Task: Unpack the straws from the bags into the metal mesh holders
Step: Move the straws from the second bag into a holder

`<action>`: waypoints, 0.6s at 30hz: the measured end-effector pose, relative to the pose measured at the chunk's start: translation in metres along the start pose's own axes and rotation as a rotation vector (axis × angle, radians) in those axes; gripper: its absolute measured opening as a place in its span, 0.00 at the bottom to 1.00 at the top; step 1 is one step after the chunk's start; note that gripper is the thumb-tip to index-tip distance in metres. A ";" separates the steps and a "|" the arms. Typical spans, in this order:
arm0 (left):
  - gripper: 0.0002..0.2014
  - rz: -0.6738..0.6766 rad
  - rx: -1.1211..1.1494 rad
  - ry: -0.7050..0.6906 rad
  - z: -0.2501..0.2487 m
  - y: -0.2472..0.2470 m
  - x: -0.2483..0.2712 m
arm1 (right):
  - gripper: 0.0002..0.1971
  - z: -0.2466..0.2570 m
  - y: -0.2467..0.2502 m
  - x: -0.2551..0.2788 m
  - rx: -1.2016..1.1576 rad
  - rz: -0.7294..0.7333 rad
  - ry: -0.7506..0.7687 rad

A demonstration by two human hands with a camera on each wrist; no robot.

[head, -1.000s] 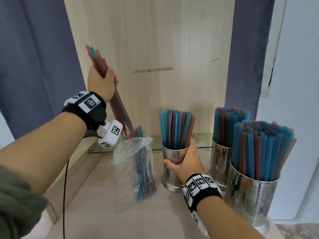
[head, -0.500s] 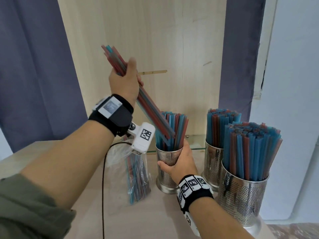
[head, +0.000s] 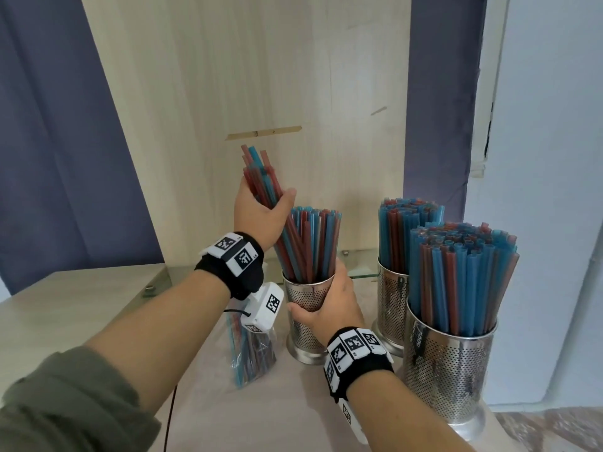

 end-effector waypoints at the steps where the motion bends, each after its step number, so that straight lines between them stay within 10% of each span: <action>1: 0.24 0.018 -0.018 -0.024 -0.002 -0.001 0.001 | 0.61 0.000 0.000 0.000 0.001 -0.001 -0.001; 7: 0.53 0.108 -0.083 -0.106 0.001 -0.006 0.002 | 0.60 0.000 0.000 0.001 -0.010 0.000 0.002; 18: 0.50 0.253 -0.314 -0.094 0.030 -0.029 0.012 | 0.61 0.000 0.001 0.001 -0.004 -0.009 -0.003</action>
Point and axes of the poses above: each hand's wrist, its own x-axis away from the middle knuckle, its own y-axis out of the back of the hand, z = x × y, the point moved 7 cm from there along -x, towards the middle knuckle, and after that the axes turned 12 degrees about -y, right-handed, at the moved point
